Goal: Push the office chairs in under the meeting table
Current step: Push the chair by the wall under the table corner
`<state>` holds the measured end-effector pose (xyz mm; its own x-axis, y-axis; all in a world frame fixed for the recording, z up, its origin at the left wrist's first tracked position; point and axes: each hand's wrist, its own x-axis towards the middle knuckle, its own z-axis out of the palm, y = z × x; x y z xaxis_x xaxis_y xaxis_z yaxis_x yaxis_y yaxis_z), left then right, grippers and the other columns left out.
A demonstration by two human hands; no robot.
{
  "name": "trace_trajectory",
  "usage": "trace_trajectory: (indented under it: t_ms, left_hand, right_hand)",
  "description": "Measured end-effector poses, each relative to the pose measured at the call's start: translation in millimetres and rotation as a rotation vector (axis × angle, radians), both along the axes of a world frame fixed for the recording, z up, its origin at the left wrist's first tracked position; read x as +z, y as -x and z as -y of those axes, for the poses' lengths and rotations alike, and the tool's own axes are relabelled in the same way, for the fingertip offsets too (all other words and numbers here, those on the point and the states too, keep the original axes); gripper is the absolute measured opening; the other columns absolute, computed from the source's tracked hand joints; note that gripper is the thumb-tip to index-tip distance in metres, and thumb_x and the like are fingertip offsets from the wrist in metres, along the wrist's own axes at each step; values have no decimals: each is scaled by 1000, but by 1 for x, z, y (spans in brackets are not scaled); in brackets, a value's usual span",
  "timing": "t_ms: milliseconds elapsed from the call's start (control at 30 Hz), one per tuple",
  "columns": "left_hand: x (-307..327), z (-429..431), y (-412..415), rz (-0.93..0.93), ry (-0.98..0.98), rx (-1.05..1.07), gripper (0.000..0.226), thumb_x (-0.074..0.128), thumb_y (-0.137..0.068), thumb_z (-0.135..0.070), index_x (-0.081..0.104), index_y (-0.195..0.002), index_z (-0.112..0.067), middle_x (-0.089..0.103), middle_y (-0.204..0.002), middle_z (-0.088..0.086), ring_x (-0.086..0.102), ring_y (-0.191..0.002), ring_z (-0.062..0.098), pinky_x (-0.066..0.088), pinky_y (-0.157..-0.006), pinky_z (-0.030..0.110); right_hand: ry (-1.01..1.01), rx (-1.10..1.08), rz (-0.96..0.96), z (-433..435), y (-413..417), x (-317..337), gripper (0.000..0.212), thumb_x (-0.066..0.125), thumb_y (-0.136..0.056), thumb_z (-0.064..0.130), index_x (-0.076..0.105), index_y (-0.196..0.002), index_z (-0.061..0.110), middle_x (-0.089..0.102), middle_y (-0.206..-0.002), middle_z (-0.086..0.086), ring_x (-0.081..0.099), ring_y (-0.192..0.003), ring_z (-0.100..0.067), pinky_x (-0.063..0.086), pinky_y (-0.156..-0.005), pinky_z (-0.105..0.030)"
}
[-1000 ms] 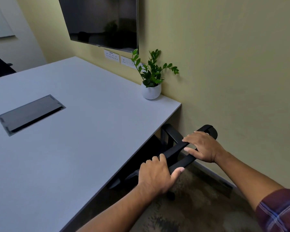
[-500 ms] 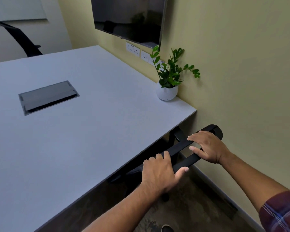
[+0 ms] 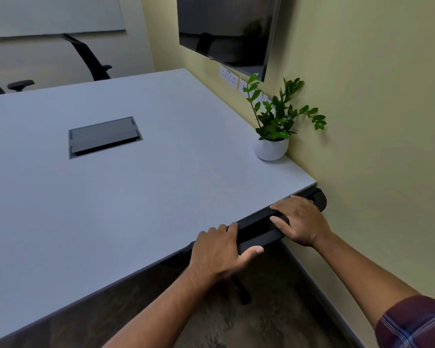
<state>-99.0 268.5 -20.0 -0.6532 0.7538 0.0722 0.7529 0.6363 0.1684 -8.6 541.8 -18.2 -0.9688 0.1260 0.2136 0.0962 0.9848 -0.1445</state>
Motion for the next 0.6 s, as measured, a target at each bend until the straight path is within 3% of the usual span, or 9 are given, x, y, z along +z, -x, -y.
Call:
trace_trajectory:
  t_ms: [133,367,433,533,600]
  left_hand:
    - [0,-9,5,20,-11,29,100,11,-84,-104,58,-127,-27,69,-101,-1,64,-85,24,56,-76,45]
    - [-1,-15,5,24,-20,66,93,17,-84,-105,60,-119,-30,70,-99,-5,64,-83,21,57,-76,45]
    - [1,-15,3,20,-13,80,94,17,-84,-105,61,-121,-29,71,-100,-5,64,-84,20,57,-78,45]
    - [1,-17,1,-21,-27,133,90,16,-87,-102,64,-108,-28,70,-92,-6,64,-82,20,54,-81,45]
    - [-1,-18,0,-47,-48,196,89,16,-90,-100,65,-103,-27,71,-94,-6,65,-91,21,52,-90,46]
  right_hand:
    - [1,35,-29,-12,11,-4,55,46,-101,58,78,-117,16,80,-110,0,73,-104,-26,52,-106,-51]
    - [18,75,-55,-21,15,-8,57,45,-103,62,76,-117,17,79,-105,0,73,-98,-26,54,-98,-51]
    - [16,91,-31,-22,15,-8,63,42,-104,67,72,-128,18,78,-113,-1,71,-106,-27,52,-103,-52]
    - [-1,120,11,-23,15,-7,78,26,-106,76,55,-147,17,71,-134,-5,65,-122,-28,45,-112,-52]
    - [-28,129,57,-23,17,-7,85,20,-105,79,41,-158,17,60,-154,-8,55,-140,-28,39,-121,-53]
